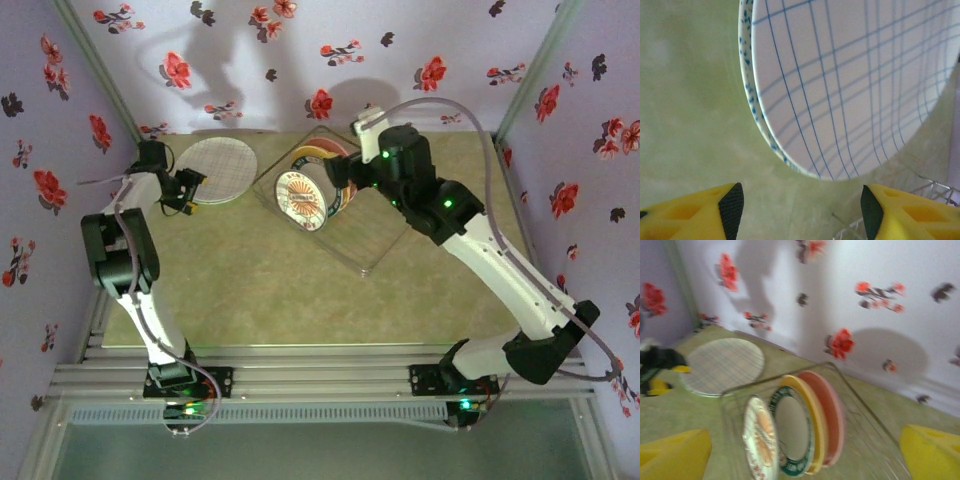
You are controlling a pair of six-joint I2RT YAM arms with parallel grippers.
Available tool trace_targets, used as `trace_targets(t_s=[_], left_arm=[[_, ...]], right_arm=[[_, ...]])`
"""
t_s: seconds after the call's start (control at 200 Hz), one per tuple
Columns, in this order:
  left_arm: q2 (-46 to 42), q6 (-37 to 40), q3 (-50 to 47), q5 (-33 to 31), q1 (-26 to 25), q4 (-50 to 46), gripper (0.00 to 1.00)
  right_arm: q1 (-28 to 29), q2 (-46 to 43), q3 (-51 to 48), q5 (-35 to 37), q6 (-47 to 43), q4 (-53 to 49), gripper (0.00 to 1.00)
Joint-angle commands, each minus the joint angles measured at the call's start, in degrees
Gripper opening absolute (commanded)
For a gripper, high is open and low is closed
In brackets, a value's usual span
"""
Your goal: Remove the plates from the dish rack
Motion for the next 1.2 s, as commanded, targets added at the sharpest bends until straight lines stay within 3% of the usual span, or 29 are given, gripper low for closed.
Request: trace_targets(t_s=[0.0, 0.285, 0.44, 0.635, 0.825, 1.195], left_arm=[[-8.1, -0.19, -3.03, -3.25, -2.06, -1.54, 0.66], [-29.26, -2.42, -14.28, -11.18, -11.71, -1.6, 0.67], [-41.92, -4.03, -19.79, -16.44, -20.06, 2.34, 0.66], [-52.66, -0.29, -21.93, -23.47, -29.39, 5.46, 0.65], [-55.5, 0.87, -21.4, -24.68, -32.0, 5.02, 0.64], [-54.74, 4.35, -17.8, -24.28, -33.9, 8.68, 0.64]], right_arm=[[-3.65, 1.22, 4.24, 5.84, 5.82, -8.05, 0.95], [-7.09, 14.66, 13.36, 5.01, 3.08, -21.52, 0.89], [-8.96, 20.09, 15.74, 0.43, 0.43, -19.54, 0.8], [-10.63, 27.38, 20.62, -2.71, -1.61, -20.47, 0.75], [-11.96, 32.69, 24.43, -5.88, -1.79, -19.98, 0.67], [-13.1, 40.04, 29.81, -8.96, -1.8, -20.07, 0.62]])
